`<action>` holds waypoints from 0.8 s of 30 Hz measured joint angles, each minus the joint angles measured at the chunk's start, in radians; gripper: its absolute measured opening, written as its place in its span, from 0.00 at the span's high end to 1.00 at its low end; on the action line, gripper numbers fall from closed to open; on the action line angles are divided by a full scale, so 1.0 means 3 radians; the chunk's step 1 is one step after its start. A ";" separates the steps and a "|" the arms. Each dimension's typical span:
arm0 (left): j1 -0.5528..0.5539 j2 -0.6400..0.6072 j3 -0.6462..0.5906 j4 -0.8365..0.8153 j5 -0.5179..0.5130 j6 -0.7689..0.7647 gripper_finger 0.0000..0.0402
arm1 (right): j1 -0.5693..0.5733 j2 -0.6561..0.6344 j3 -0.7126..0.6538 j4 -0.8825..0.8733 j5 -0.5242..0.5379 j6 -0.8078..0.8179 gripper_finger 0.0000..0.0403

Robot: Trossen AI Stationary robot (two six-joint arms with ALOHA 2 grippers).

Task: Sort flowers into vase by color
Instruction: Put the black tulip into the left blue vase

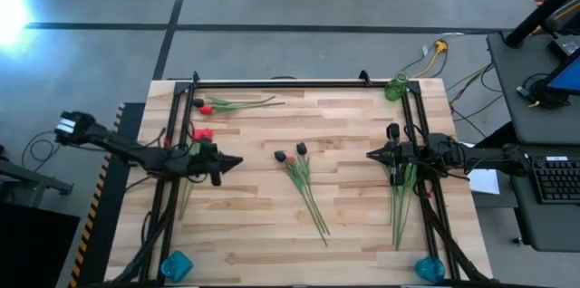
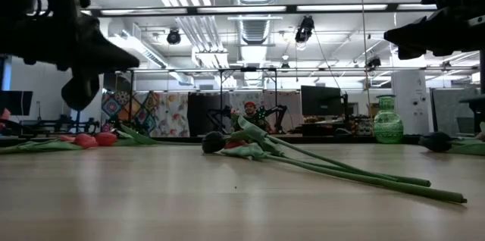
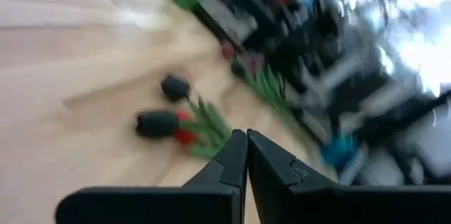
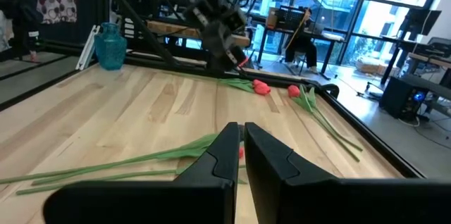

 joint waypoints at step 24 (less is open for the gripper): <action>0.0162 0.3035 0.2198 0.0253 -0.0562 -0.0556 0.49 | 0.0001 0.0001 0.0001 -0.0021 0.0003 0.0000 0.96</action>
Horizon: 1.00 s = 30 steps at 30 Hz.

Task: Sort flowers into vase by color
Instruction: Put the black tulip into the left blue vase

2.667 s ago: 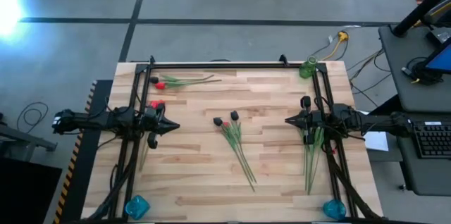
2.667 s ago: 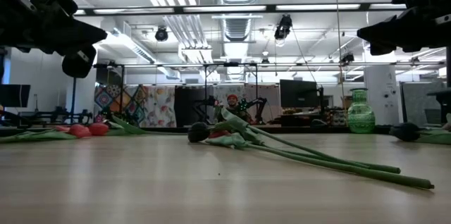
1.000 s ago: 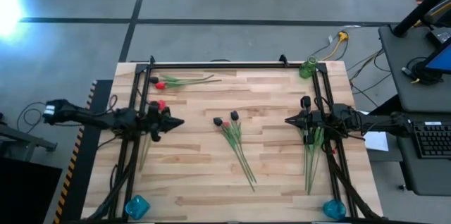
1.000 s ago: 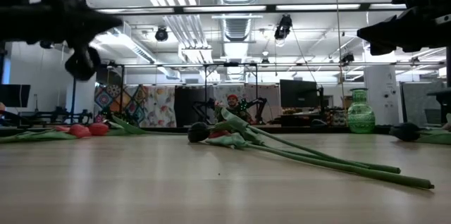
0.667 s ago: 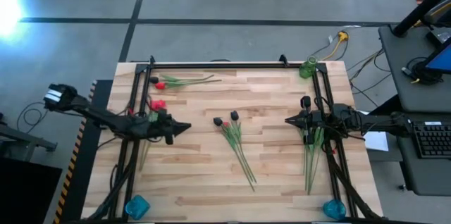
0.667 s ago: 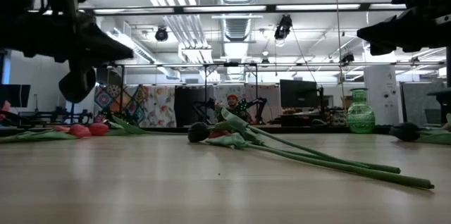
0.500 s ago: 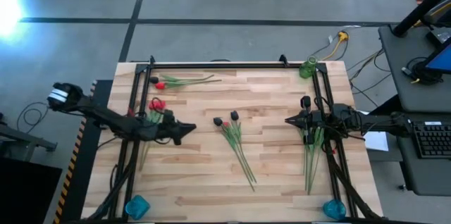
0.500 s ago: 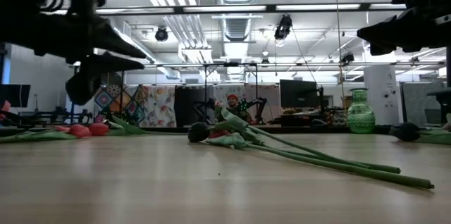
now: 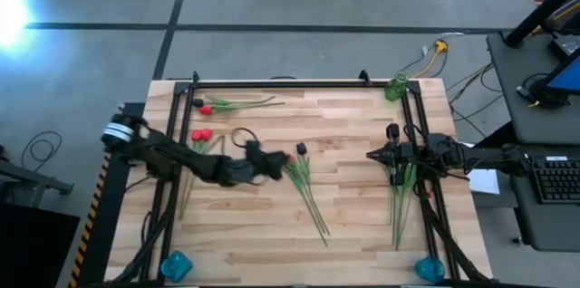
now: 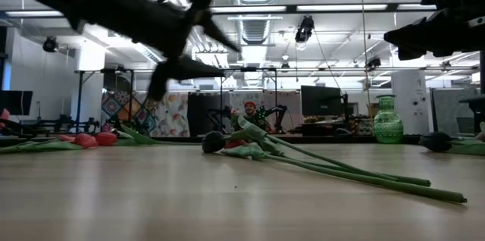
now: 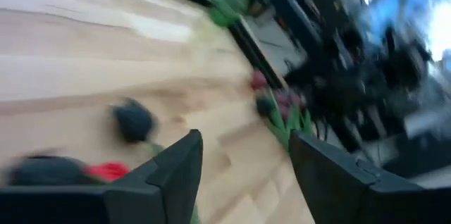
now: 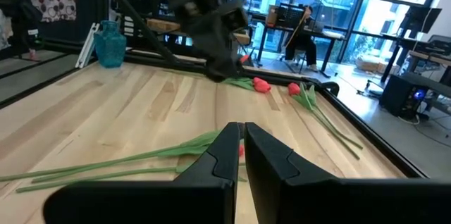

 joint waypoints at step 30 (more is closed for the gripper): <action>-0.0010 0.1516 0.2034 -0.2870 -0.0232 -0.2770 0.46 | -0.0001 0.0001 -0.0001 0.0000 -0.0005 -0.0002 0.96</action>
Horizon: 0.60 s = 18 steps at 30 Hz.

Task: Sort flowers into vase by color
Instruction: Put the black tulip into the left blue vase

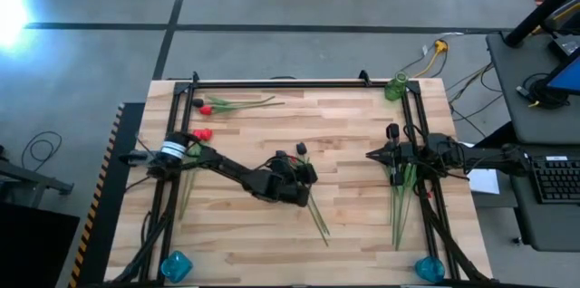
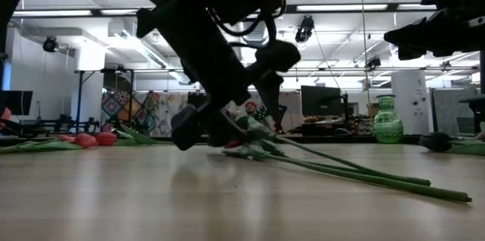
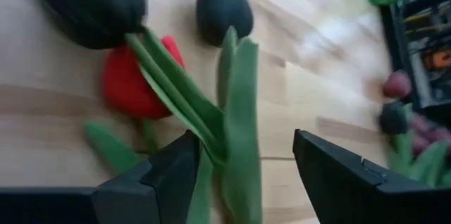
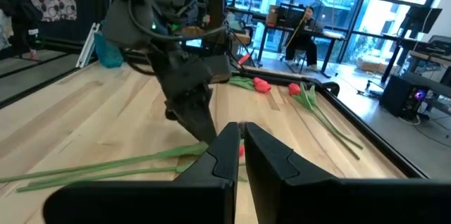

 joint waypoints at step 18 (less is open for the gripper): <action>-0.0002 0.0203 0.0239 -0.0044 -0.0466 0.0221 0.93 | 0.0000 0.0018 0.0000 -0.0001 -0.0001 0.0002 0.96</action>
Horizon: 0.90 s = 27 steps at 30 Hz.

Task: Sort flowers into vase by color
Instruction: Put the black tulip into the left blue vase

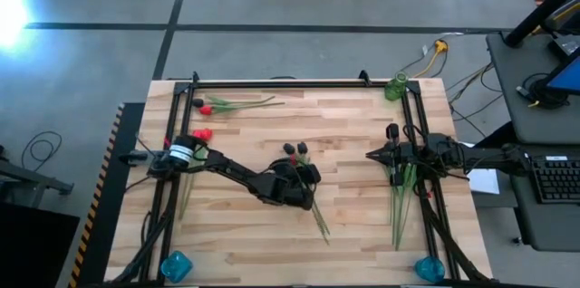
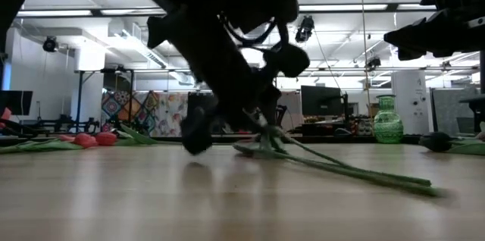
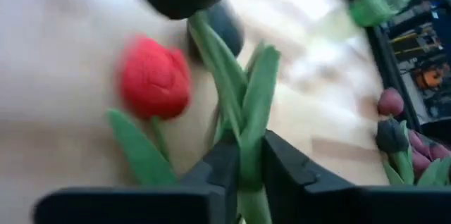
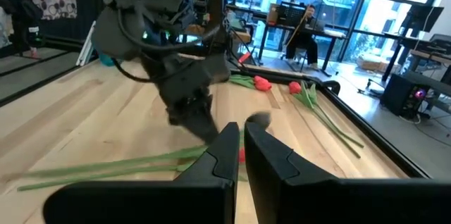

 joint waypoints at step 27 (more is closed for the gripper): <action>-0.0408 -0.1303 -0.0528 0.0063 0.0584 0.2859 1.00 | 0.0000 0.0000 0.0000 0.0001 0.0001 -0.0005 0.96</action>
